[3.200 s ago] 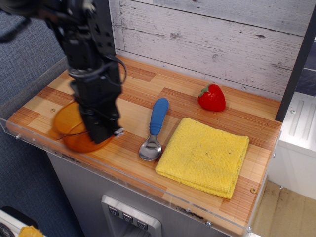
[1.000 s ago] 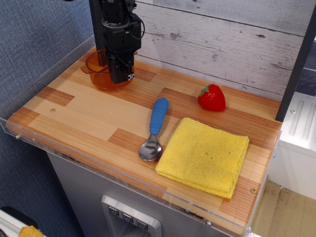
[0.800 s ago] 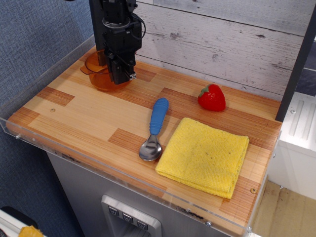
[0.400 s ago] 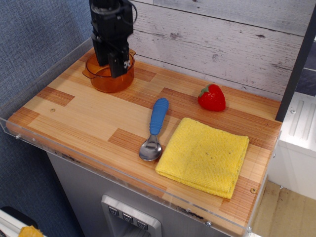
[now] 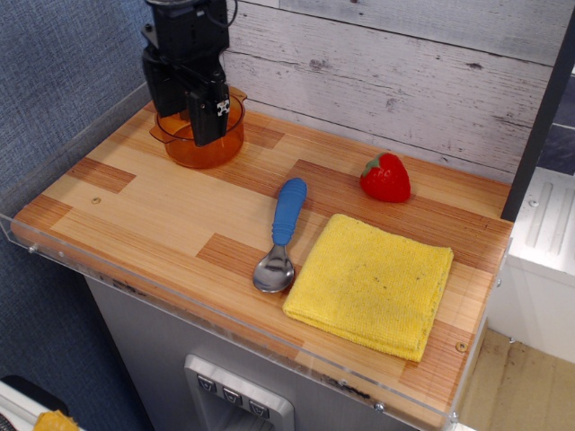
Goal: Move the orange pot to the back left corner of the table.
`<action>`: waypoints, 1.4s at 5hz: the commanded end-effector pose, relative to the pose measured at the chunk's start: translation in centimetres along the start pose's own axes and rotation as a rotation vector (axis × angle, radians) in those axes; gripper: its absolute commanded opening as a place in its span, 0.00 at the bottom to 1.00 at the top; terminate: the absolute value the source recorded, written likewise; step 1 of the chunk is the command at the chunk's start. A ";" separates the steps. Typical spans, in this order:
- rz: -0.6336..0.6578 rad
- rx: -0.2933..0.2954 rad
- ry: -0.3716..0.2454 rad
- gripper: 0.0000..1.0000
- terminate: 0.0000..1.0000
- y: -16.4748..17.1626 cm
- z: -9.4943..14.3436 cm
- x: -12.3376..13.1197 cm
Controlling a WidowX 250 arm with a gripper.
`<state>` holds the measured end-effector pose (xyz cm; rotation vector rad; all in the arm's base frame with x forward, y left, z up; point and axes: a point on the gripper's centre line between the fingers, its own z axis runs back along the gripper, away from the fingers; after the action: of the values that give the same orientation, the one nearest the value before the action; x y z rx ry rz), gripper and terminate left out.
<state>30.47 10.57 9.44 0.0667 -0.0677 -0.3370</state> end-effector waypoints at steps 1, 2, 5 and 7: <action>0.144 -0.046 0.031 1.00 0.00 -3.3 3.2 -7.1; 0.185 -0.053 0.032 1.00 0.00 -5.1 3.9 -8.6; 0.233 -0.133 -0.055 1.00 0.00 -10.3 10.1 -12.2; 0.036 -0.164 -0.125 1.00 0.00 -15.3 11.4 -7.2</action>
<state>17.74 -1.82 17.93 -0.1308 -0.1333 -0.3166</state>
